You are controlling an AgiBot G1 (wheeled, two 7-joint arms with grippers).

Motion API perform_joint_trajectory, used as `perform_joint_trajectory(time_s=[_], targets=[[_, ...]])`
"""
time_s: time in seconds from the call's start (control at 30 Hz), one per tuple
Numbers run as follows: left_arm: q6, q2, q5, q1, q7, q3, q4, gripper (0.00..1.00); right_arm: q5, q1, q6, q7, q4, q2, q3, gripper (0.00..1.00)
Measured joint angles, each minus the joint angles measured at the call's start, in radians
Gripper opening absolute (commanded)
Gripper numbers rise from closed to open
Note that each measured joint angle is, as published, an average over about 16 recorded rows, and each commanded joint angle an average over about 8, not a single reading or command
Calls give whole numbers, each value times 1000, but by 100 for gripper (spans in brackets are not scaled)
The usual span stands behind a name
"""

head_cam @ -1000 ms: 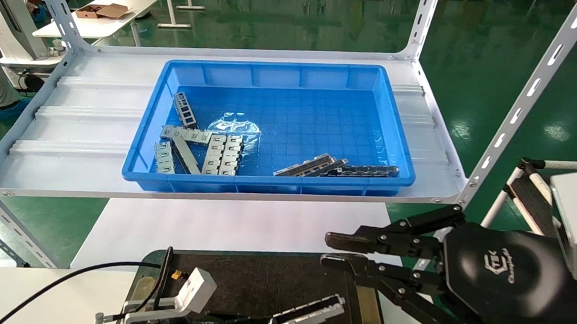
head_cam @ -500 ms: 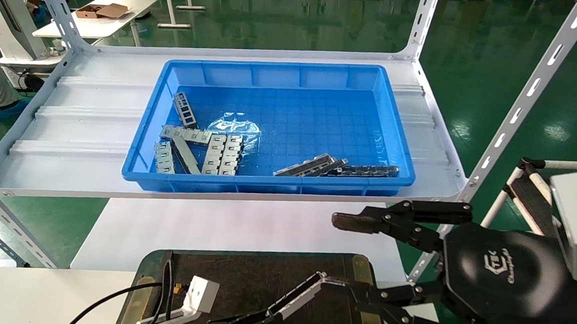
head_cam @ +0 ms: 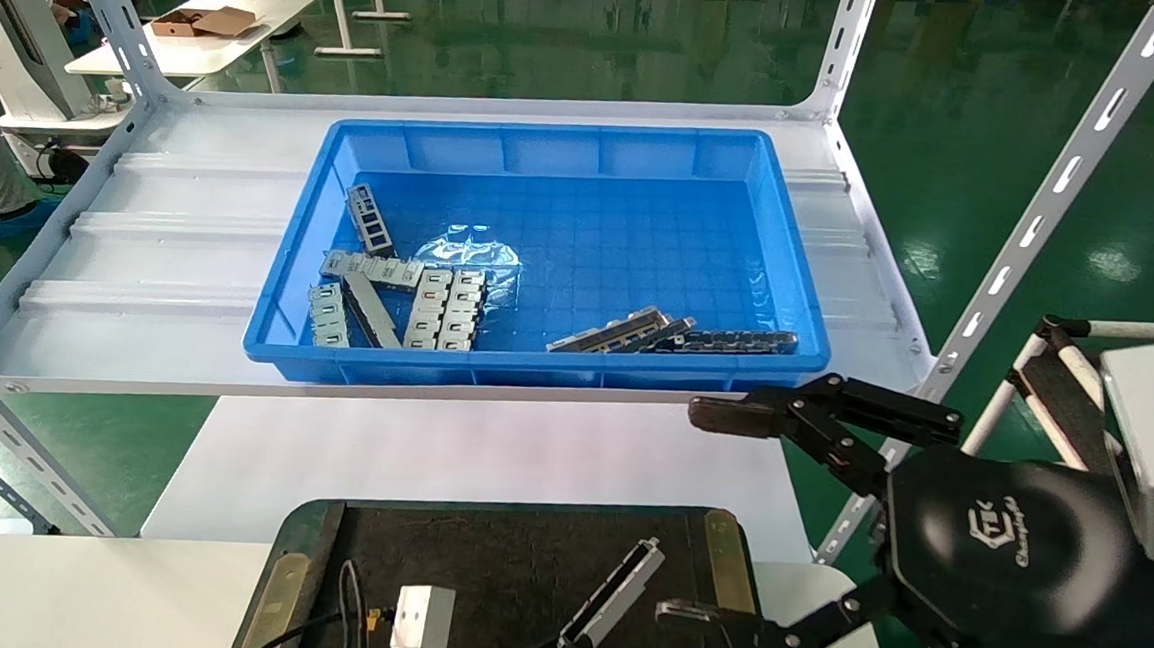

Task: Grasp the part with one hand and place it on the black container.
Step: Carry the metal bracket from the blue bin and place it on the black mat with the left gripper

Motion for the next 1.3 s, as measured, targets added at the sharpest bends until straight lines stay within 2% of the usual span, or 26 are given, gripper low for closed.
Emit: perform_joint_trajectory(time_s=[0.33, 0.67, 0.97, 1.3], targets=[[-168, 56, -13, 10, -74, 66, -1, 0, 0, 0, 0, 0, 0, 0, -1, 100], [-341, 101, -77, 5, -102, 136, 1, 0, 1, 0, 0, -1, 0, 0, -1, 100], [-497, 148, -190, -28, -72, 209, 6, 0, 1, 0, 1, -1, 0, 1, -2, 100], [-673, 205, -380, -92, 17, 295, 7, 0, 1, 0, 1, -1, 0, 1, -2, 100]])
